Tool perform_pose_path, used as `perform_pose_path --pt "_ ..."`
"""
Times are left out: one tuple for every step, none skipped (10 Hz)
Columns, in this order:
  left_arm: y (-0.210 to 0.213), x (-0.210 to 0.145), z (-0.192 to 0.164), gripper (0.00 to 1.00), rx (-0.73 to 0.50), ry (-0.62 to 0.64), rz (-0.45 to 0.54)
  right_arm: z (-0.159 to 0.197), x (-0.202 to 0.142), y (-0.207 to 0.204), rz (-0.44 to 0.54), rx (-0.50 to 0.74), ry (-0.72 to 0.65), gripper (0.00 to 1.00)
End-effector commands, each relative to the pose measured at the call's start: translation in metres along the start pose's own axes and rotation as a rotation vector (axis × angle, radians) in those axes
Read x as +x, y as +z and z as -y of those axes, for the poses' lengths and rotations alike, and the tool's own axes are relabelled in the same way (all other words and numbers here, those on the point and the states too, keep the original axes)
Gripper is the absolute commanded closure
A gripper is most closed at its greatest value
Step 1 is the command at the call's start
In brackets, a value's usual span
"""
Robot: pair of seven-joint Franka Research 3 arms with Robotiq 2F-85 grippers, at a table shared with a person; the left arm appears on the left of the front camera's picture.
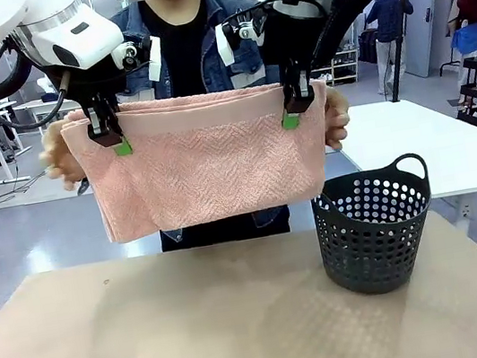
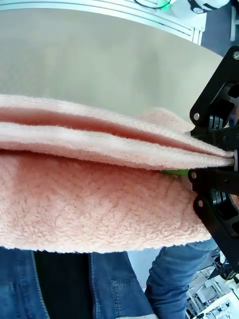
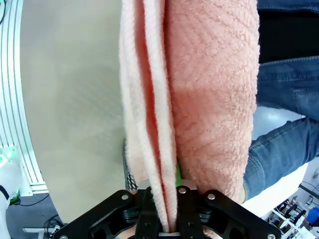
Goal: Fold the towel.
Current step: Release the end of the 100 cm Hotel Towel you were holding.
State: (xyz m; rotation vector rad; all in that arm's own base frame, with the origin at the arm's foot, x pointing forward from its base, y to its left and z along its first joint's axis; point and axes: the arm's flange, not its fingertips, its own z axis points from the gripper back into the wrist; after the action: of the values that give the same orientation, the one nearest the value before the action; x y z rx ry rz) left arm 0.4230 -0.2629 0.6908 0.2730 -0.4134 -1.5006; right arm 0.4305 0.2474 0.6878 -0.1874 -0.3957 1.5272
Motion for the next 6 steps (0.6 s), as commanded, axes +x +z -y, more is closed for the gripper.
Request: perform_pose_path --pt "0.0021 -0.0007 -0.0005 1.0 0.003 0.001 0.0 0.0003 -0.0021 0.0028 0.002 -0.007 -0.004 1.0" --pt "0.0021 -0.0007 -0.0005 1.0 0.003 0.001 0.0 0.0003 -0.0021 0.0028 0.002 -0.007 -0.004 1.0" --pt "0.0021 -0.0007 -0.0005 1.0 0.003 0.001 0.0 0.0003 -0.0021 0.0028 0.002 -0.007 -0.004 1.0" --pt "0.0021 -0.0007 -0.0005 1.0 0.003 0.001 0.0 0.0003 -0.0021 0.0028 0.002 -0.007 -0.004 1.0" --pt "0.0021 -0.0007 -0.0005 1.0 0.003 0.001 0.0 0.0003 -0.0021 0.0028 0.002 -0.007 -0.004 1.0" --pt "0.0021 -0.0007 -0.0005 1.0 0.003 0.001 0.0 0.0003 -0.0021 0.0028 0.002 -0.007 -0.004 1.0"
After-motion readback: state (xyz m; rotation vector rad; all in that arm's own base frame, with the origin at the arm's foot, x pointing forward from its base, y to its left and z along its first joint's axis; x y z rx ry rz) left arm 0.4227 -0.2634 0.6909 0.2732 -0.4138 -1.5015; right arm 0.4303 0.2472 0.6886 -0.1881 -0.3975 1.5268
